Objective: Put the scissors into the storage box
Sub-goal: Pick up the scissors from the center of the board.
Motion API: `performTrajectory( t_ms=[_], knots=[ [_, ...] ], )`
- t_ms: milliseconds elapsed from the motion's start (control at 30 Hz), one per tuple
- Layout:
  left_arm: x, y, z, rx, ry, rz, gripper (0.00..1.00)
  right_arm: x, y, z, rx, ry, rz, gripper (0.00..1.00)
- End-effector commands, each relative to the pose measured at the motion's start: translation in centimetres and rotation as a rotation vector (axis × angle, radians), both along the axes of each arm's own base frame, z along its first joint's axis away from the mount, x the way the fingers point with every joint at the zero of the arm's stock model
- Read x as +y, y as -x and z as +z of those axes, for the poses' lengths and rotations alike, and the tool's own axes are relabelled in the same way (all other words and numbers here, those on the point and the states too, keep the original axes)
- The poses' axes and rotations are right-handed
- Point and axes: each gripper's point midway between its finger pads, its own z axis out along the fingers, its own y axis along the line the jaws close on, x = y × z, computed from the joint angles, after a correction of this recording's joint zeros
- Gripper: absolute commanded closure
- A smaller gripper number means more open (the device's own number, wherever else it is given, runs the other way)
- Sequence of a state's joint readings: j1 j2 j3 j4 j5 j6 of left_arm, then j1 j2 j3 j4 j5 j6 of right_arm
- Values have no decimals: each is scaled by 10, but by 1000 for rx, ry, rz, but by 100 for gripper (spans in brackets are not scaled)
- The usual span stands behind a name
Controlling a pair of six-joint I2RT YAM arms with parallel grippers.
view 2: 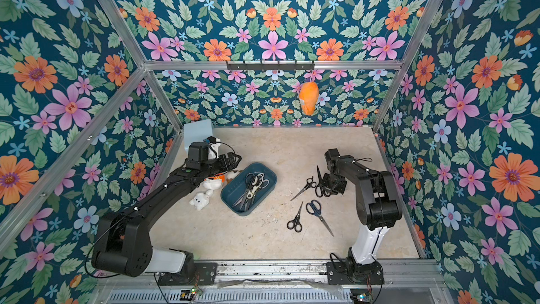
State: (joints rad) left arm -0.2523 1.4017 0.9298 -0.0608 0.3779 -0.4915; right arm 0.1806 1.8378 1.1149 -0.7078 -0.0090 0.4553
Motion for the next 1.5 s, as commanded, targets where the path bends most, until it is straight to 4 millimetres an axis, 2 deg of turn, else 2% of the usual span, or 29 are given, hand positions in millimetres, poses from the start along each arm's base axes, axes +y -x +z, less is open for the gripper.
performTrajectory(
  t_ms=[0, 433, 533, 933, 1200, 1333, 1367, 1400, 1467],
  knots=[
    [1, -1, 5, -12, 0, 10, 4, -5, 13, -15, 57, 16, -1, 83],
    [3, 0, 7, -18, -1, 18, 4, -15, 20, -15, 60, 61, 43, 100],
    [4, 0, 7, -20, -3, 21, 4, -16, 20, -13, 60, 63, 55, 100],
    [12, -11, -13, -21, -74, 49, 3, -2, -2, 47, -42, -9, 36, 100],
    [11, -14, -22, -8, -94, 34, 3, 2, -3, 57, -58, -37, 10, 100],
    [13, -15, -26, -5, -109, 33, 3, 15, -4, 68, -86, -117, -46, 100],
    [15, -17, -26, -7, -113, 34, 3, 22, -4, 71, -95, -154, -68, 100],
    [16, -18, -27, -7, -117, 36, 3, 31, -5, 82, -130, -194, -85, 100],
    [20, -24, -26, -15, -123, 41, 3, 58, -7, 95, -184, -268, -105, 100]
  ],
)
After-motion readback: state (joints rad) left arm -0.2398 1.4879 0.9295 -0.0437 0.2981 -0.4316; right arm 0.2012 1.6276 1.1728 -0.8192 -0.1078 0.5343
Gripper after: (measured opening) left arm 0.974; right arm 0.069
